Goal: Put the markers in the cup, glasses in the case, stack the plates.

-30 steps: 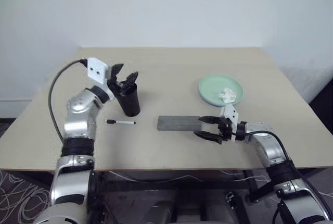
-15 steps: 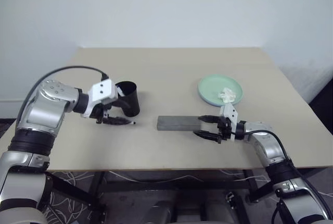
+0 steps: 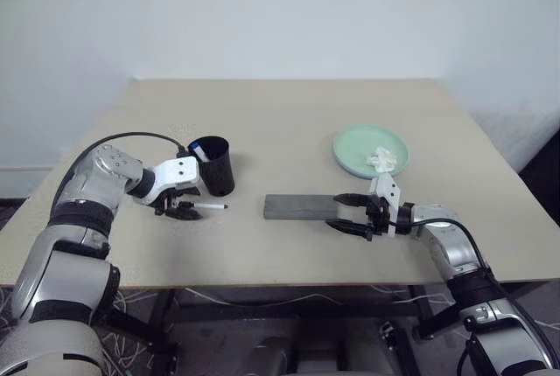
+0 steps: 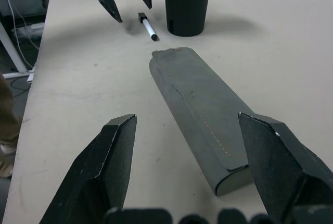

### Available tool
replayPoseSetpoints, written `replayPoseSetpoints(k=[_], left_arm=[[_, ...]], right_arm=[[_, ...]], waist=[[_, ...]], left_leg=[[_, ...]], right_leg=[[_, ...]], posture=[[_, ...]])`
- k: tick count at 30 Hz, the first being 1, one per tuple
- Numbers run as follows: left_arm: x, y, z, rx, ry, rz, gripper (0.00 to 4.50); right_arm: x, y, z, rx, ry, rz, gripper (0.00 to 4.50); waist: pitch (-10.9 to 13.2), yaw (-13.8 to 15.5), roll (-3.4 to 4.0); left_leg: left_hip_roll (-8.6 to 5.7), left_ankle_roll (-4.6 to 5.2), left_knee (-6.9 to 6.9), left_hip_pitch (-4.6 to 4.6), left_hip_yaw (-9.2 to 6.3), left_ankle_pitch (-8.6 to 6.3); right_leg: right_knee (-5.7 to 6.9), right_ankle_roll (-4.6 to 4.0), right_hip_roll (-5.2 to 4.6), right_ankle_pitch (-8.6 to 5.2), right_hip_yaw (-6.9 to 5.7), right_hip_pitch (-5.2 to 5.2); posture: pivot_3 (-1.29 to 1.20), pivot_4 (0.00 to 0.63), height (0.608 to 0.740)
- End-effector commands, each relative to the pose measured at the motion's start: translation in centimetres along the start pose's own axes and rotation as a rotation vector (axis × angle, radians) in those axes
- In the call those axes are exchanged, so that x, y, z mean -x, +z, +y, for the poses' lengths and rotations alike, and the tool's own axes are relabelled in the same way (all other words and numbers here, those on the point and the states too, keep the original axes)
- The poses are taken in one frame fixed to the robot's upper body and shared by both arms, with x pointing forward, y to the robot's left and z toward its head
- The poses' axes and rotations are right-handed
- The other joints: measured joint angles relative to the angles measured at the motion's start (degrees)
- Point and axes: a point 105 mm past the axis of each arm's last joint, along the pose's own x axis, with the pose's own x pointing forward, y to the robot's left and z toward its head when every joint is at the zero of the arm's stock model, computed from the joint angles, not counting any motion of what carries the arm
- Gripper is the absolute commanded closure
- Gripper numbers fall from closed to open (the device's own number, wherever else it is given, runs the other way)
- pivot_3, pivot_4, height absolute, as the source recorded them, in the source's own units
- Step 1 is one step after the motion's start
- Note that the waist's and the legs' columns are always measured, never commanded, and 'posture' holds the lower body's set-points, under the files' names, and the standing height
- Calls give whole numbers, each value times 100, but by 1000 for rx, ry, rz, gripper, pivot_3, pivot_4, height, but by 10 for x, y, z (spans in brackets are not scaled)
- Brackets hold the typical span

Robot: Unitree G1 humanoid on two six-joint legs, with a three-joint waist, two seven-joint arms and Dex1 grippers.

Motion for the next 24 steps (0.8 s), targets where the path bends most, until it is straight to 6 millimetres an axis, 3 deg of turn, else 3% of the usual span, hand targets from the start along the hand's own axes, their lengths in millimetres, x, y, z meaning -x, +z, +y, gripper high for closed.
replayPoseSetpoints(k=[1,12,24], left_arm=[[3,6,9,-30,23,24,1338],[-9,5,12,-22,8,94,1338],[-12,0,-4,9,-131,119,1338]], right_arm=[[1,15,-5,53,-10,-27,1116],[0,14,-2,49,-17,-31,1116],[2,12,0,43,-30,-29,1116]], waist=[[0,0,0],[0,0,-7],[0,-7,-9]], left_leg=[[0,0,1,0,0,0],[-1,1,5,-3,0,0],[-1,2,6,-3,1,0]], right_leg=[[0,0,0,0,0,1],[0,2,-1,0,-3,2],[2,2,-1,0,-3,4]], posture=[[0,0,740],[0,0,740],[0,0,740]])
